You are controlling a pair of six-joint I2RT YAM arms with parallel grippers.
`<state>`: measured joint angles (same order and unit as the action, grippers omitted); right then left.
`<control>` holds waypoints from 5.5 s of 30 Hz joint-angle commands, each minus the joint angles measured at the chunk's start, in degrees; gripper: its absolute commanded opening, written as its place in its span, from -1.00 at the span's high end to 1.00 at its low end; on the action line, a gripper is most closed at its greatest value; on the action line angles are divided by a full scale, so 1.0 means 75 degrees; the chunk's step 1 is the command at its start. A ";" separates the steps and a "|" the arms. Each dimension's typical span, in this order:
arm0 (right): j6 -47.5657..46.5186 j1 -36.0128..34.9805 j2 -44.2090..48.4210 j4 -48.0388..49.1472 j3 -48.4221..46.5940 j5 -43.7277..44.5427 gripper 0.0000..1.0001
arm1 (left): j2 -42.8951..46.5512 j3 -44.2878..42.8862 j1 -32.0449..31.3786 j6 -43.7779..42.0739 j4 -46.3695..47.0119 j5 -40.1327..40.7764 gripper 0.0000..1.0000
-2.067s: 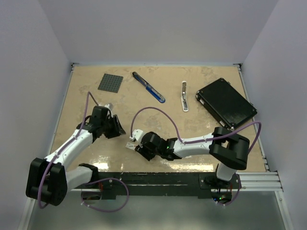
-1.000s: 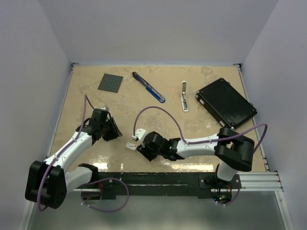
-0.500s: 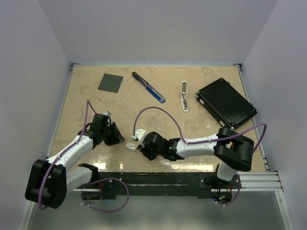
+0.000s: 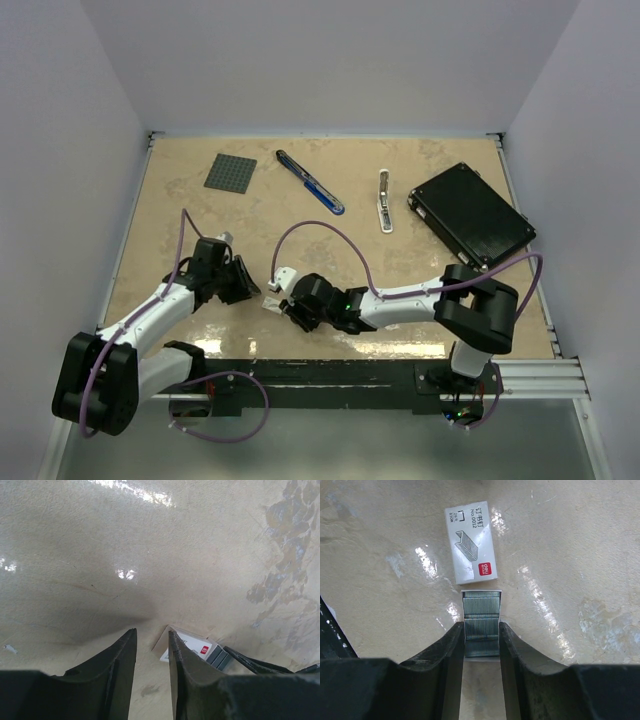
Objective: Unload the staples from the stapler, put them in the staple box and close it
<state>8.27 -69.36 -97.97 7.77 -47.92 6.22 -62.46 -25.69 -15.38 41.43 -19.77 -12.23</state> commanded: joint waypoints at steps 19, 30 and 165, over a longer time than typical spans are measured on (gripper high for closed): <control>0.0221 -0.0021 -0.0320 0.0253 -0.0290 0.0085 0.33 | 0.0019 0.0086 -0.0434 0.0406 0.0023 0.0283 0.47; 0.0116 -0.0021 -0.0378 0.0183 -0.0314 -0.0009 0.33 | -0.0075 0.0062 -0.0528 0.0418 0.0011 0.0353 0.49; -0.0166 0.0131 0.0733 0.0149 -0.0313 0.0190 -0.27 | 0.0452 -0.0172 -0.1055 0.0699 -0.0270 0.1009 0.35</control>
<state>5.02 -68.58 -98.89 11.09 -49.15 5.08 -61.01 -25.19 -22.98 46.06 -20.69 -6.72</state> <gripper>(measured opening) 0.623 0.314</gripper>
